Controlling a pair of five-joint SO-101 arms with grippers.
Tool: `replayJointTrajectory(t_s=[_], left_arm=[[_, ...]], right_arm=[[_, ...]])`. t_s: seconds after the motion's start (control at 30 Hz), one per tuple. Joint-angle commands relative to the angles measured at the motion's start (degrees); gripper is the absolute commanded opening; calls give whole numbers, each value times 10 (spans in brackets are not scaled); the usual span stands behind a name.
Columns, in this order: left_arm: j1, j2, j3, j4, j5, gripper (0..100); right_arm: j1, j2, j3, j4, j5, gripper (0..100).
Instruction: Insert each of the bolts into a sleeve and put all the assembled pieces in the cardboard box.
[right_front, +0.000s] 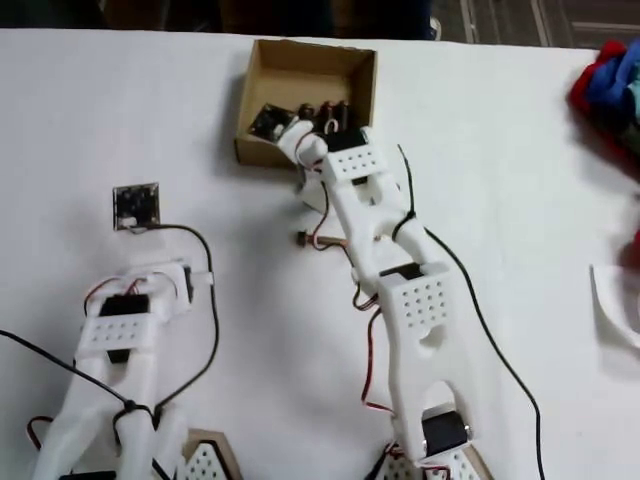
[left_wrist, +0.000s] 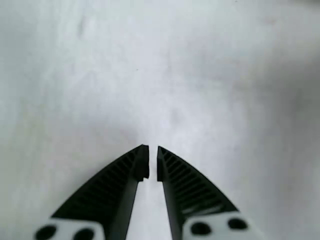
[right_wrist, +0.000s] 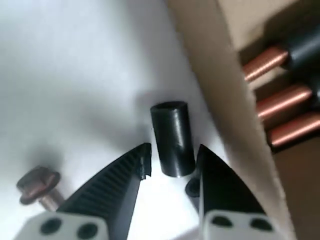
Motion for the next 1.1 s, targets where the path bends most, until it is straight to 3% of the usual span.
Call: replayJointTrajectory(t_s=[0.0, 0.3, 0.93, 1.07], left_arm=[[-2, 0, -1, -11, -6, 60], [-2, 0, -1, -11, -6, 60], [-2, 0, -1, -11, -6, 60], [-2, 0, -1, -11, -6, 60]], right_arm=[[-5, -11, -3, 33, 4, 138], [-58, -78, -40, 190, 4, 140], [-67, -12, -78, 119, -4, 140], [-66, 9, -78, 64, -47, 140]])
